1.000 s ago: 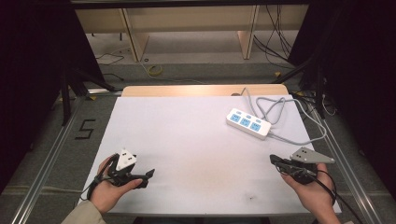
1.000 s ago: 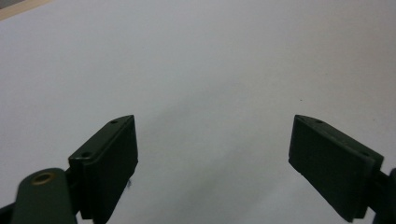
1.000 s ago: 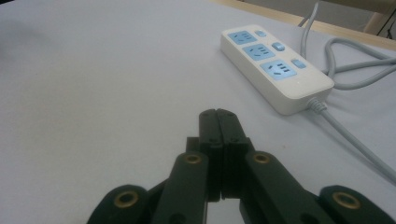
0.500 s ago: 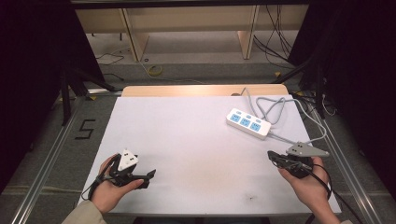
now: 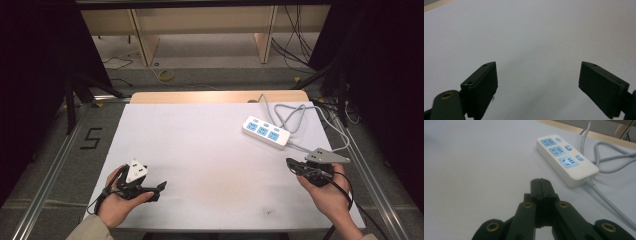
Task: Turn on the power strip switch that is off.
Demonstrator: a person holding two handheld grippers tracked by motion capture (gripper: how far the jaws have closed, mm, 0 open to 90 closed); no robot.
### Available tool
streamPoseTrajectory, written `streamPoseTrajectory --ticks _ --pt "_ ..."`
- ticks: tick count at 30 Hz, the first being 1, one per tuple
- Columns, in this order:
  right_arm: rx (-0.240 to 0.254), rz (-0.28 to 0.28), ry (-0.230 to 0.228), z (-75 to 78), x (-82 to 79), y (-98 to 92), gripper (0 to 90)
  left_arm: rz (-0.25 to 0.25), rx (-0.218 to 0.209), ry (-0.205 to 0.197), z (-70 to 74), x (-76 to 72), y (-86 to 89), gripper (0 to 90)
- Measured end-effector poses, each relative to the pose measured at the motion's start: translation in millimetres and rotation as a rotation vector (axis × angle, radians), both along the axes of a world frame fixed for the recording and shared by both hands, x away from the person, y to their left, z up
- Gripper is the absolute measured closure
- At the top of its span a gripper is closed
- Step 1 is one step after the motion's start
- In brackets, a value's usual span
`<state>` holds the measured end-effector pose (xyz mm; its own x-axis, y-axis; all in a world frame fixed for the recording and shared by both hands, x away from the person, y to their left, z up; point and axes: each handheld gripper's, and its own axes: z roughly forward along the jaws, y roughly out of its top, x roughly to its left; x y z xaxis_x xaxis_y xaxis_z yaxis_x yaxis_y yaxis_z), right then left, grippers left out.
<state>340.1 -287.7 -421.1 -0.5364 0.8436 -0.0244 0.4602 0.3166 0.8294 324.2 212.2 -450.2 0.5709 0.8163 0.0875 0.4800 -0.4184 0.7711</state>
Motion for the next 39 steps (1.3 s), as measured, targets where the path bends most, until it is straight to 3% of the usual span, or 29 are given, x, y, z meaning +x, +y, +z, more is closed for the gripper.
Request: streamPoseTrajectory --ticks 39 --pt "-0.052 -0.022 0.01 5.5 38.9 10.6 90.0 0.004 0.005 -0.005 0.1 -0.1 -0.8 15.2"
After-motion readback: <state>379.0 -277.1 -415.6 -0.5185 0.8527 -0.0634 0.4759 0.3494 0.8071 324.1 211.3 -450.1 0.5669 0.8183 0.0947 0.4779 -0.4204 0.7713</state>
